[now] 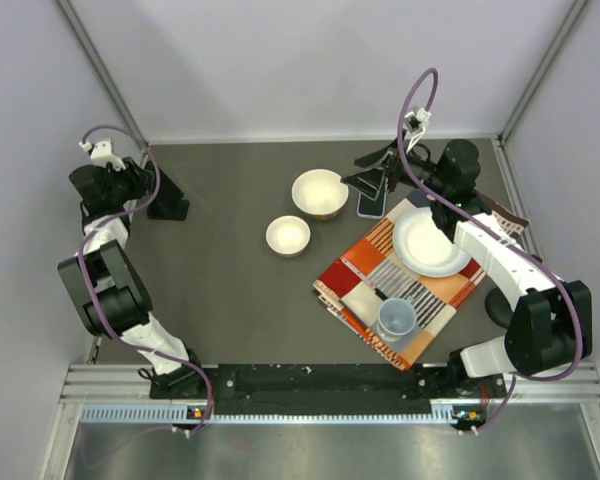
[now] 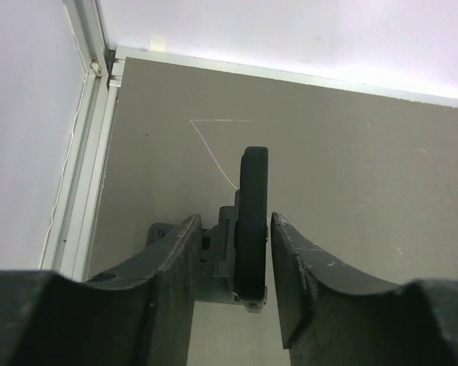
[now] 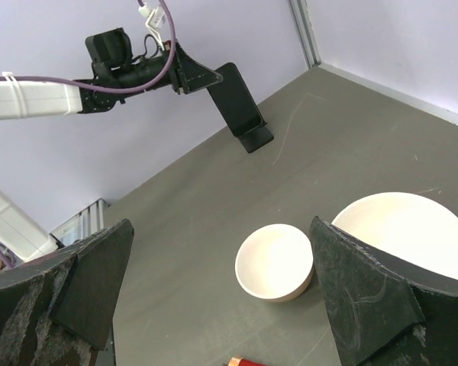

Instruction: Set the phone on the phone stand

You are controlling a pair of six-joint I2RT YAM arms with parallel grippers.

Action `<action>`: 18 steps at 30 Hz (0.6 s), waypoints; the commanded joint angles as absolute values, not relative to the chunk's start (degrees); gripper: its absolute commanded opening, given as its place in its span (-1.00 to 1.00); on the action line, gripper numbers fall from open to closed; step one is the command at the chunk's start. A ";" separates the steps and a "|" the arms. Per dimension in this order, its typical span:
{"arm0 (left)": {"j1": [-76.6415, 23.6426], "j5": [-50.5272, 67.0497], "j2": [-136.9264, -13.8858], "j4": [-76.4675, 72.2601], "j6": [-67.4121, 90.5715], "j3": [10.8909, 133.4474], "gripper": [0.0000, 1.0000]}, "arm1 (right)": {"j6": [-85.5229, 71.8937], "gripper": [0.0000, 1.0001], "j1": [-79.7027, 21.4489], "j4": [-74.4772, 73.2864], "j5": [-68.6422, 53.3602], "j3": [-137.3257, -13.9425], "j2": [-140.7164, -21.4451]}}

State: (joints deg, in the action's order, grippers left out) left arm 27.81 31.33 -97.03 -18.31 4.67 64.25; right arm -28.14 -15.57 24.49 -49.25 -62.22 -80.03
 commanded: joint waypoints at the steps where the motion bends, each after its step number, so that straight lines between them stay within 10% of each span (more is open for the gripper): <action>1: 29.00 30.94 -95.98 -19.16 5.54 65.92 0.09 | -28.48 0.98 -15.03 27.42 -50.36 -61.70 -80.33; 8: 29.36 31.73 -94.75 -19.86 7.38 65.48 0.97 | -28.39 0.98 -14.94 27.51 -50.36 -61.70 -80.33; 18: 29.27 14.09 -77.72 -27.60 26.51 48.82 0.95 | -26.90 0.98 -14.94 24.18 -49.05 -62.92 -81.30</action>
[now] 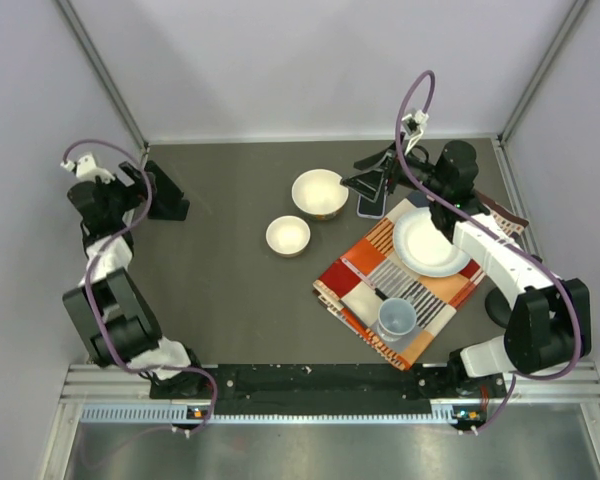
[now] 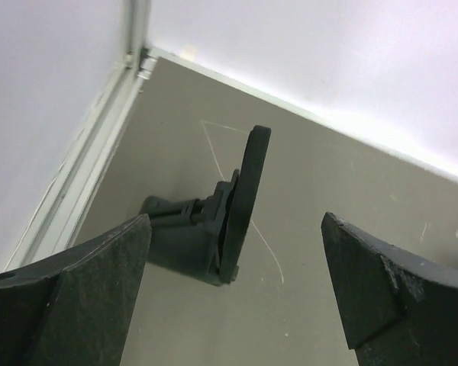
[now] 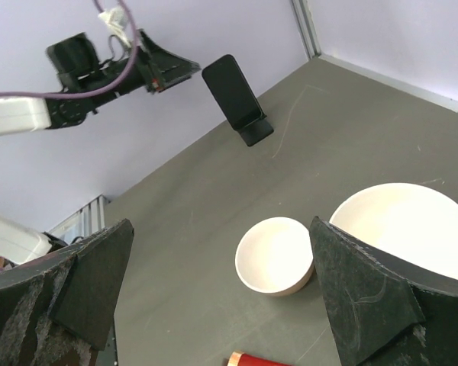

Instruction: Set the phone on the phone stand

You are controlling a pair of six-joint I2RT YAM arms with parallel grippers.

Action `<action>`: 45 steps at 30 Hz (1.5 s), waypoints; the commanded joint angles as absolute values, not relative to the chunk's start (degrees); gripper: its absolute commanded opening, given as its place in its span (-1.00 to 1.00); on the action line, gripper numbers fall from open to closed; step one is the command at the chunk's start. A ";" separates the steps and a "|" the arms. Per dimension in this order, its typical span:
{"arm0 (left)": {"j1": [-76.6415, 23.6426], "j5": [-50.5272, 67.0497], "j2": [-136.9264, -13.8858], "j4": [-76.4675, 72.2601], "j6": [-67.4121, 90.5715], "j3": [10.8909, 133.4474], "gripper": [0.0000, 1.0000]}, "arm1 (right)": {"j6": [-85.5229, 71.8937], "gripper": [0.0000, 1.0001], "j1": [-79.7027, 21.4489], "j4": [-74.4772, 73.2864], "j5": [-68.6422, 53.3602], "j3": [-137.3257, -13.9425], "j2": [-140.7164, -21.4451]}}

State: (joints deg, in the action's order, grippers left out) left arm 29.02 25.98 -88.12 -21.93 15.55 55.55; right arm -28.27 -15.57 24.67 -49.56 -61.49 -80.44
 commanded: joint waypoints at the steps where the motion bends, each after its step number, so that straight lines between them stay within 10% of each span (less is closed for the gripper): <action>1: 29.27 10.76 -72.56 -23.25 28.37 47.56 0.95 | -26.46 0.98 -14.94 23.47 -48.35 -63.02 -81.39; 14: 10.43 14.85 -45.79 -8.88 33.69 39.27 0.86 | -17.85 0.96 -17.83 1.60 -34.38 -71.18 -84.11; 20: -9.73 15.29 -54.21 -3.78 22.86 48.59 0.84 | -11.60 0.97 -26.70 -21.32 -9.71 -85.40 -88.85; 35: -17.31 27.61 -55.21 1.22 24.26 52.39 0.90 | -13.45 0.98 -15.04 -43.85 50.76 -72.26 -63.92; 45: -20.74 25.67 -51.68 1.58 23.29 49.92 0.91 | -15.47 0.96 16.86 -47.55 21.65 -66.80 -60.29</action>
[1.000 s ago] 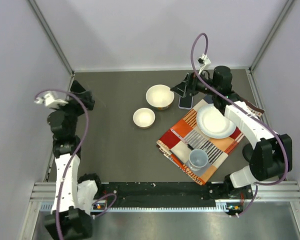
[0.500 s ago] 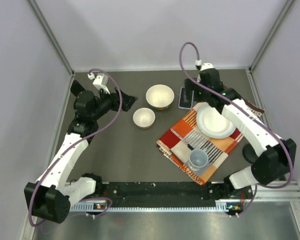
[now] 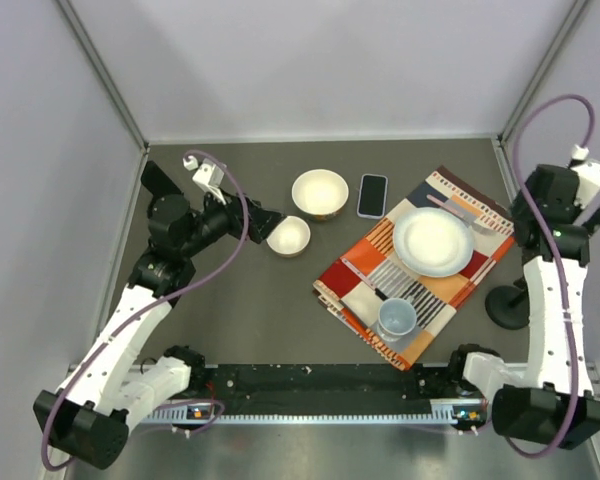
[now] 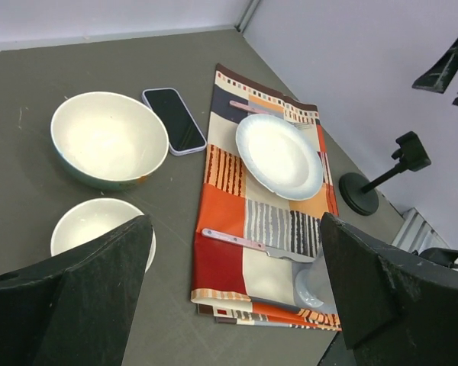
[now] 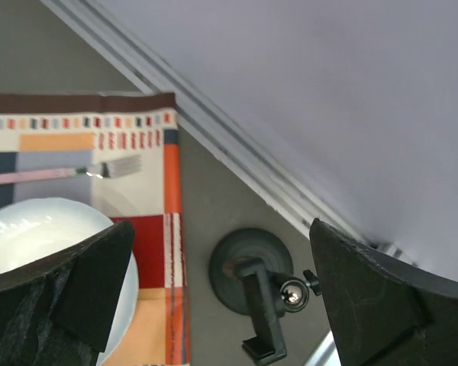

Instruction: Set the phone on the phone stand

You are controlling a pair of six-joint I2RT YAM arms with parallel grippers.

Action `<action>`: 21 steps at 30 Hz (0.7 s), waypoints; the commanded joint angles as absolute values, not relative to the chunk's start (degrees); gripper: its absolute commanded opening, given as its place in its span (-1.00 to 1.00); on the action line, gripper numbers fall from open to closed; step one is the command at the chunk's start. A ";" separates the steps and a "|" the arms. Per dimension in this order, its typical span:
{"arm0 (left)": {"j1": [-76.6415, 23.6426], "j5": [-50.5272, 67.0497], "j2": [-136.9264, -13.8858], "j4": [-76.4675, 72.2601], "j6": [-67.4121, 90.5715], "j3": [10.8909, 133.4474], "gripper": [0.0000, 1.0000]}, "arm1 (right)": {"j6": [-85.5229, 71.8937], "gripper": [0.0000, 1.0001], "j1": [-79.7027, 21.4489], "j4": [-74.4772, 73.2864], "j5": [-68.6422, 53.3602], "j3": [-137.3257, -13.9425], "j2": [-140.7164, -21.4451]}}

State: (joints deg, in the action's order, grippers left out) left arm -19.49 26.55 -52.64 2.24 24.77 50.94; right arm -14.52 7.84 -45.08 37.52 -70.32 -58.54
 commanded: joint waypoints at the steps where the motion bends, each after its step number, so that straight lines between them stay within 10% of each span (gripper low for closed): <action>1: -21.35 25.49 -51.68 1.58 23.12 49.75 0.91 | -15.21 0.96 17.48 -46.85 20.06 -65.40 -60.38; 10: -22.85 27.51 -53.87 -1.58 25.05 47.81 0.91 | -16.43 0.88 18.02 -44.83 18.90 -59.86 -61.00; 17: -23.82 28.48 -55.02 -1.41 24.87 48.34 0.91 | -16.70 0.38 18.02 -45.00 19.68 -57.48 -60.74; 21: -23.99 29.70 -56.34 -1.58 25.84 48.34 0.91 | -16.44 0.53 18.02 -47.71 22.23 -57.83 -58.72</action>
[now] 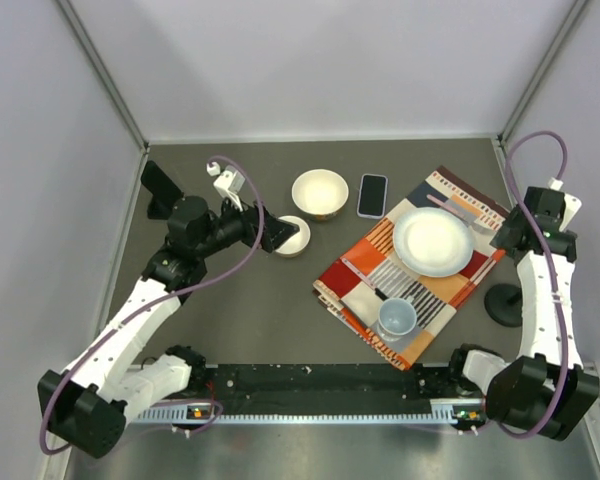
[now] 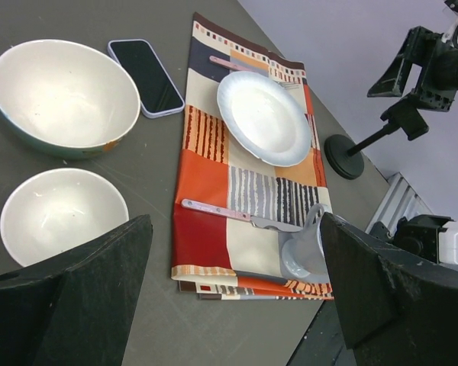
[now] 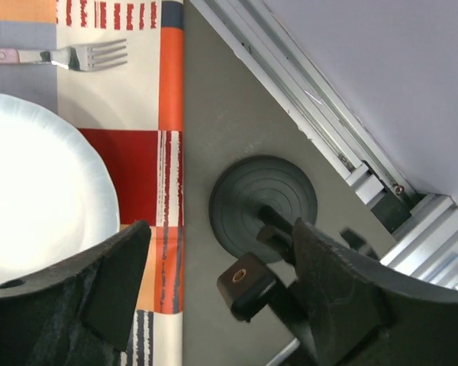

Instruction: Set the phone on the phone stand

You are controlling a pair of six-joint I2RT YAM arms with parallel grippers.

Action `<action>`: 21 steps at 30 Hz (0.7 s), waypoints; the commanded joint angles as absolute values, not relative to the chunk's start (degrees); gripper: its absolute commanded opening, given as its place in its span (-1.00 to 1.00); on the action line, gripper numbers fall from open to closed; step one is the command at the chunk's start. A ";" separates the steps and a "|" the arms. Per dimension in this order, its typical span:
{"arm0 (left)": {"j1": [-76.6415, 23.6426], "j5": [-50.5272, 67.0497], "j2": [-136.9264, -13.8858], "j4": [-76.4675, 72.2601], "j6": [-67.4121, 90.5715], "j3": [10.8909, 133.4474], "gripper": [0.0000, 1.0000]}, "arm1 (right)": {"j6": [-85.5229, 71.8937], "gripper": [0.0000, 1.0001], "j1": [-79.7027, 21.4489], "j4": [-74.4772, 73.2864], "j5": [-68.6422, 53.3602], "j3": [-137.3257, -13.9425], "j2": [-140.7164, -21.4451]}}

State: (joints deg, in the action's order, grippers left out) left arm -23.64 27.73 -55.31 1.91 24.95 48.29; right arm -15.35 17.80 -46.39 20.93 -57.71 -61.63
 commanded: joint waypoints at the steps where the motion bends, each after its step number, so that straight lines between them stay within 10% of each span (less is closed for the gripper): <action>1: -24.08 29.97 -56.95 -1.76 26.01 48.25 0.91 | -16.00 0.67 18.02 -47.90 22.32 -58.09 -58.01; 12: -24.52 30.59 -57.92 -2.46 26.37 47.99 0.90 | -14.85 0.94 18.02 -57.83 25.49 -63.11 -52.56; 21: -25.31 29.44 -58.09 -1.67 25.23 48.34 0.89 | -15.12 0.57 18.02 -61.61 25.32 -63.45 -47.11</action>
